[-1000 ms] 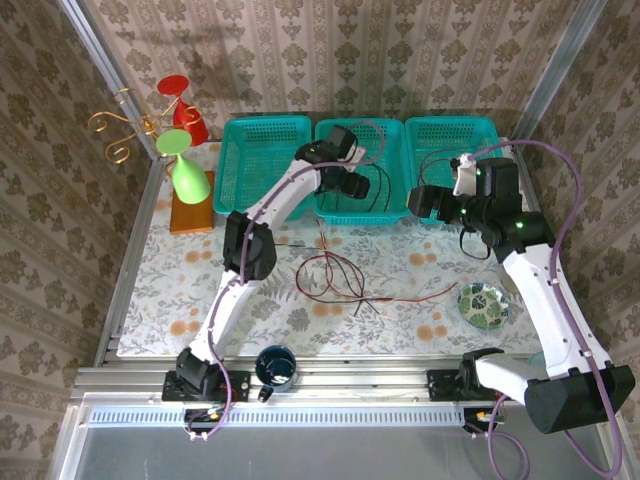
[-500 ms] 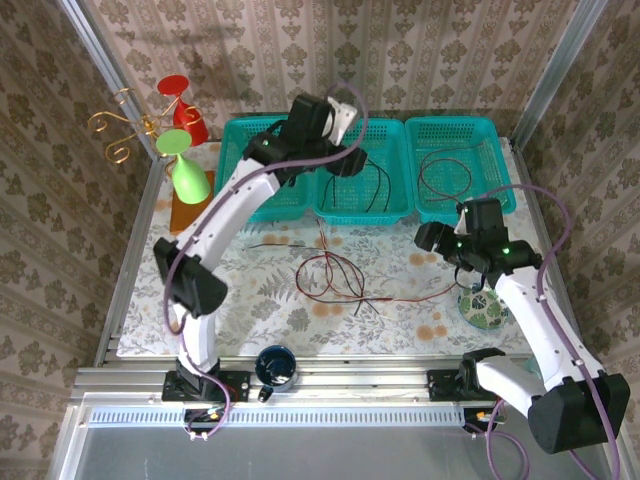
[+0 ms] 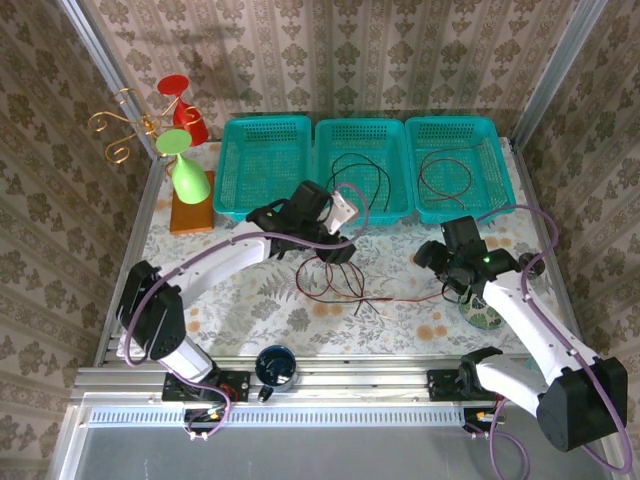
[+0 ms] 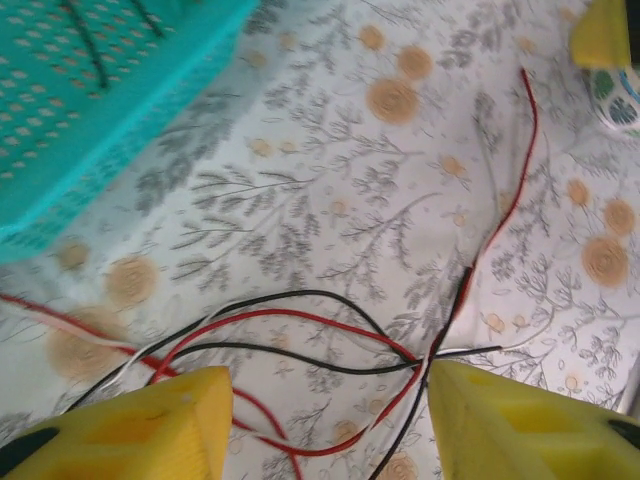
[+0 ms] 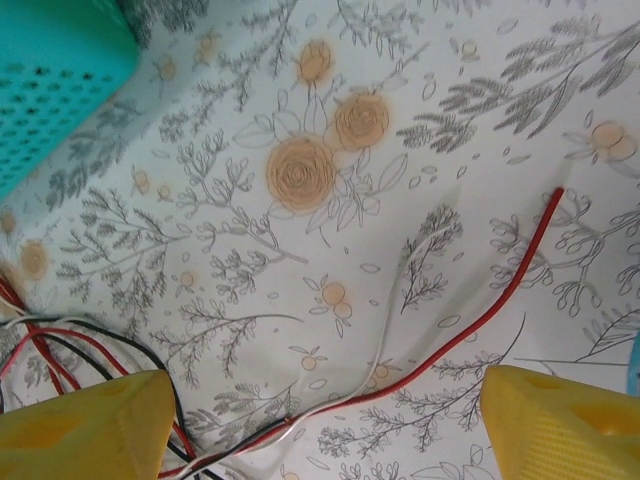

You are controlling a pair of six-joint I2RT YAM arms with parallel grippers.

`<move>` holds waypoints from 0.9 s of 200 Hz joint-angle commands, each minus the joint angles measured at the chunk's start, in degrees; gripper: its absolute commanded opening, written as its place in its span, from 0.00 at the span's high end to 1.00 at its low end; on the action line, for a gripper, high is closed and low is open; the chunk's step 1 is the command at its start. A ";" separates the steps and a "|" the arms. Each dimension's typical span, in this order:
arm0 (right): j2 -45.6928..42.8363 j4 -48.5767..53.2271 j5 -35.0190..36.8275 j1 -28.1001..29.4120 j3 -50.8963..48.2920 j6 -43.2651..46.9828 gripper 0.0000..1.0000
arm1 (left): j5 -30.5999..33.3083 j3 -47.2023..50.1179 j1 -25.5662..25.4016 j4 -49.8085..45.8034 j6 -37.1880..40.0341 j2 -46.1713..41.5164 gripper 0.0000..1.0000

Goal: Untangle the cables

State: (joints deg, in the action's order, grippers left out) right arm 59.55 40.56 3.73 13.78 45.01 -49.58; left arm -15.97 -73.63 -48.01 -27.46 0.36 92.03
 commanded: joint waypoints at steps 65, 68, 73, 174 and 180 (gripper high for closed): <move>0.75 9.01 7.37 -9.21 14.39 10.03 0.14 | 1.43 -19.66 -10.78 -16.72 8.41 24.62 0.54; 0.74 9.01 7.24 -9.74 14.67 10.29 0.14 | 1.53 -20.64 -10.92 -17.49 8.43 25.68 0.54; 0.77 9.01 6.92 -10.57 15.22 10.81 0.14 | 1.55 -22.21 -11.33 -18.80 8.58 27.12 0.56; 1.63 8.62 0.02 -21.41 19.52 15.30 0.13 | 1.83 -30.29 -14.03 -27.38 8.95 36.81 0.70; 1.58 8.58 -0.12 -21.49 19.42 15.30 0.13 | 1.69 -30.09 -14.19 -27.31 8.89 36.86 0.71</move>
State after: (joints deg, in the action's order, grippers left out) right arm 60.88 47.59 5.54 -6.96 62.63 -35.79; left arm -14.13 -102.63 -61.52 -50.92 7.81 127.72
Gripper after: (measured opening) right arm 0.869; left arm 0.299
